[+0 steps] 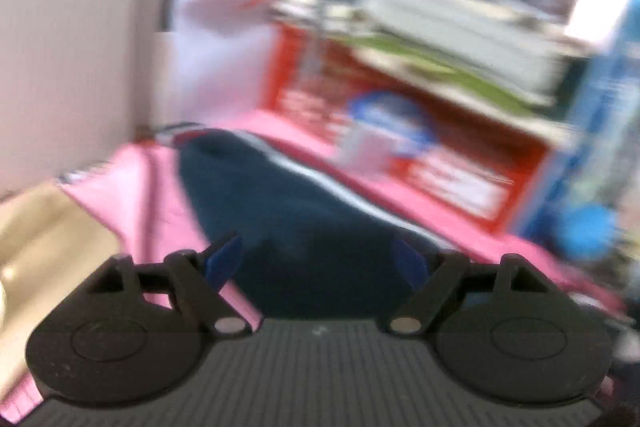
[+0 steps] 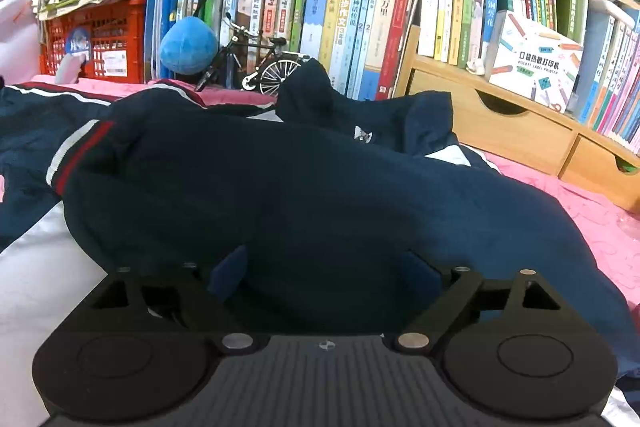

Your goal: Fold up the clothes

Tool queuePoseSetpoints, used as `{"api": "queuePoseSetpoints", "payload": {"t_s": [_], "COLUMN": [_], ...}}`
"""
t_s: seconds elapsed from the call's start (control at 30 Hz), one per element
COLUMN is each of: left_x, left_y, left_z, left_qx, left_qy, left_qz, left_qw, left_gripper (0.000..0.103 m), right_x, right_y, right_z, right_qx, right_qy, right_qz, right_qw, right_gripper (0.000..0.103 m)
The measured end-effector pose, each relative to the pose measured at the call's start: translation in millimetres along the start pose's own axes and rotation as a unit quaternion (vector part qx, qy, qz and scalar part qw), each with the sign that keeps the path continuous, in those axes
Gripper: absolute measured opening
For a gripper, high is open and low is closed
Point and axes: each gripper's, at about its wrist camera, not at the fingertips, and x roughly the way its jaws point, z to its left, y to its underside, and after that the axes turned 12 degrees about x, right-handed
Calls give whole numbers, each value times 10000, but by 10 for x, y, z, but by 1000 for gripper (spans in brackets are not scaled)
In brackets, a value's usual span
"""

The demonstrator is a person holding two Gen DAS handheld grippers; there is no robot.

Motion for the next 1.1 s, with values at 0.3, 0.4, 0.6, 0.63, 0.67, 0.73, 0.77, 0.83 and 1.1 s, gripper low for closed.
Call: {"api": "queuePoseSetpoints", "payload": {"t_s": [0.3,0.4,0.6,0.63,0.67,0.73,0.77,0.83,1.1], "left_x": [686,711,-20,-235,-513,-1001,-1267,-1738,-2215], "left_y": [-118,-131,-124,-114,-85,-26,21,165,1147], "left_z": [112,135,51,-27,-139,-418,-619,-1042,-2956], "left_qx": [-321,-389,-308,-183,-49,291,558,1104,3381], "left_qy": [-813,-934,-112,65,321,823,1099,1641,3352], "left_qz": [242,293,-665,-915,-1238,-1755,-2000,-2363,-1365], "left_qw": [9959,9944,9972,9956,9918,9806,9720,9514,8687], "left_gripper": [41,8,3,3,3,3,3,3,19], "right_x": [50,60,84,85,86,86,86,63,-798], "right_y": [-31,-32,-35,-35,-34,-35,-35,-34,119], "right_z": [-88,-97,-138,-138,-137,-161,-174,-218,-1221], "right_qx": [329,372,519,522,522,586,619,714,2225], "right_qy": [-76,-79,-131,-130,-128,-163,-182,-182,-150], "right_qz": [144,160,225,225,224,230,233,214,-222], "right_qw": [9993,9991,9983,9983,9983,9979,9976,9971,9746], "right_gripper": [93,94,96,96,96,96,96,92,90]}}
